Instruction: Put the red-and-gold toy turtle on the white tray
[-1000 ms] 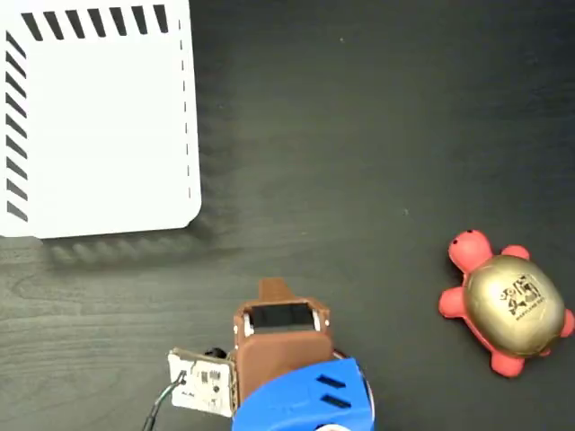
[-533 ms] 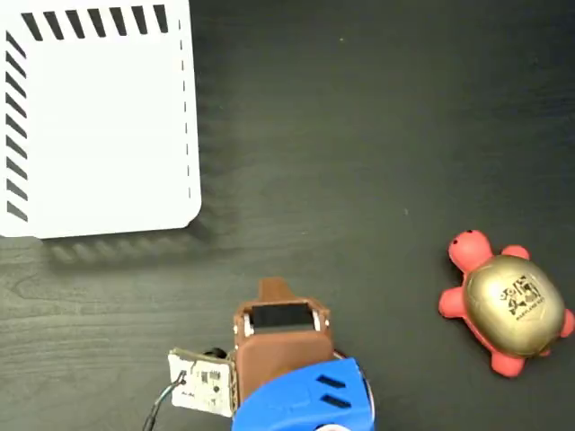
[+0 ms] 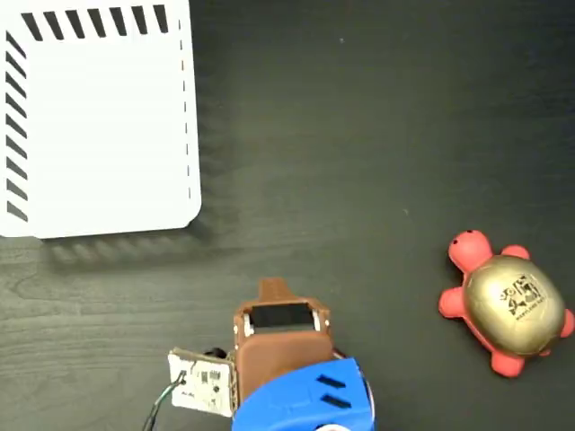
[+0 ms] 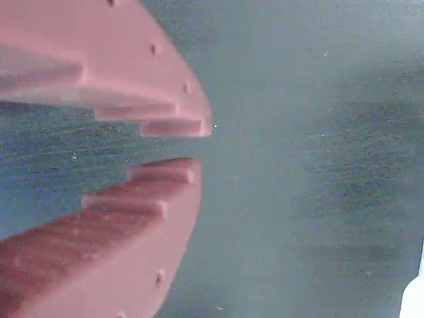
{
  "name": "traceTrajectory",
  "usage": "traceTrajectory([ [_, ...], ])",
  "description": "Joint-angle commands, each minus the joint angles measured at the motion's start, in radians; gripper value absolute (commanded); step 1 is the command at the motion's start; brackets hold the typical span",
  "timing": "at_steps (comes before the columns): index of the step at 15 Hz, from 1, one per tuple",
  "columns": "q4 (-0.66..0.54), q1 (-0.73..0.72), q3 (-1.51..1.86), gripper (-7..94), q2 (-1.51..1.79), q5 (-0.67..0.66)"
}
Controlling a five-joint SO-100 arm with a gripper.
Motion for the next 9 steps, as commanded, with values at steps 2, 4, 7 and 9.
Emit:
traceTrajectory([
  [2, 0.005, -0.021, -0.008, 0, 0.003, 0.011],
  [4, 0.003, -0.055, -0.008, 0, 0.003, -0.020],
  [7, 0.003, -0.071, -0.008, 0, 0.003, -0.029],
  [9, 0.003, -0.063, -0.008, 0, 0.003, -0.025],
])
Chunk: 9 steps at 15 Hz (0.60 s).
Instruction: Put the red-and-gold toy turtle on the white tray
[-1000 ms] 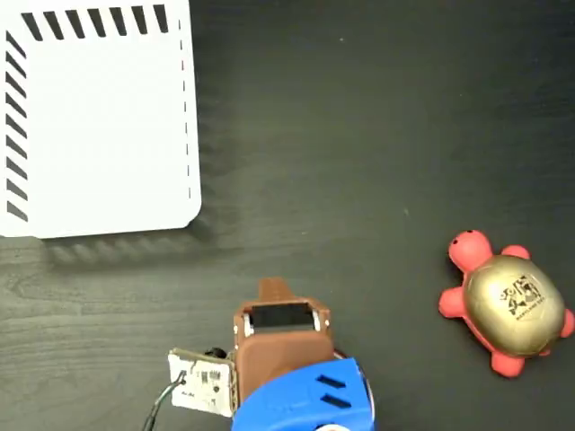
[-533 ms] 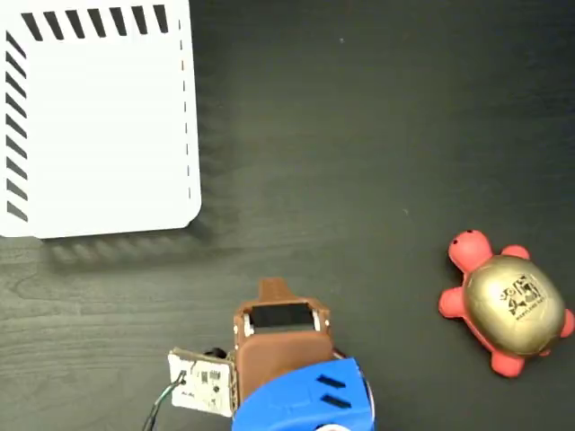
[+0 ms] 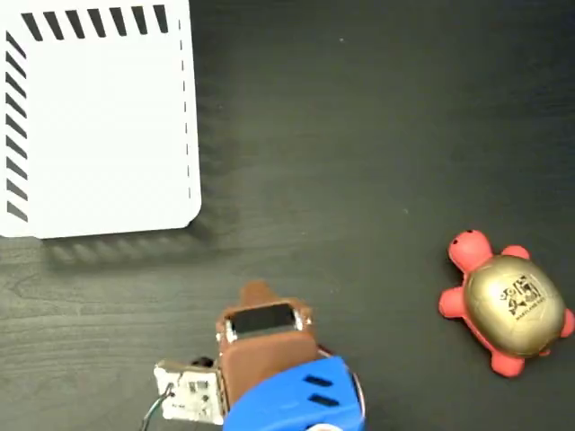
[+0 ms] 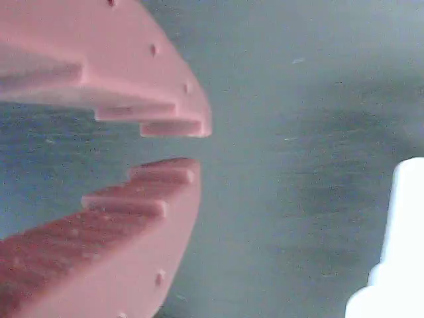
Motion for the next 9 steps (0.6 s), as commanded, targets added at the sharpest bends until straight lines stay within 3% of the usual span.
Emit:
traceTrajectory([
  [1, 0.003, 0.003, -0.008, 0, 0.003, 0.008],
  [3, -0.011, 0.011, -0.029, 0, -0.046, 0.078],
  [6, -0.141, 0.196, -0.262, 0, -0.334, 0.138],
  [9, -0.072, 0.342, -0.532, 0, -0.620, 0.161],
])
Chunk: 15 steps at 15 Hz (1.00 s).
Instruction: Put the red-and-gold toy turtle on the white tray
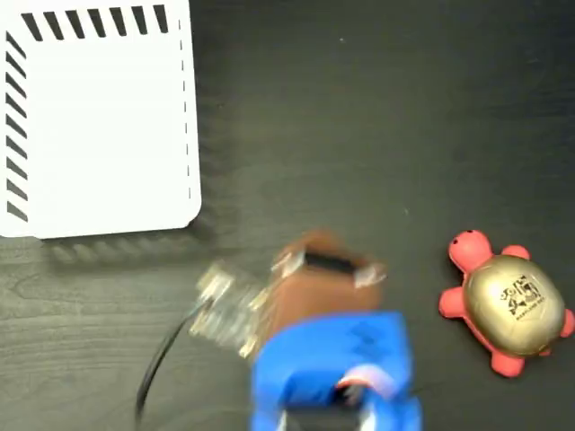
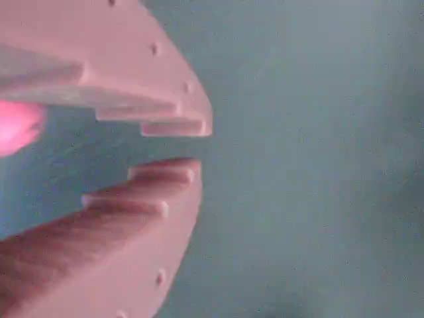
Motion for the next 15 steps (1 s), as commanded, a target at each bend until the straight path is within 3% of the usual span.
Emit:
traceTrajectory([
  [1, 0.029, 0.107, -0.207, 0, -0.183, 0.023],
  [7, 0.083, 0.388, -0.279, 0, -0.413, -0.006],
  [11, 0.222, 0.540, -0.407, 0, -0.491, -0.049],
  [15, 0.167, 0.666, -0.364, 0, -0.525, -0.144],
])
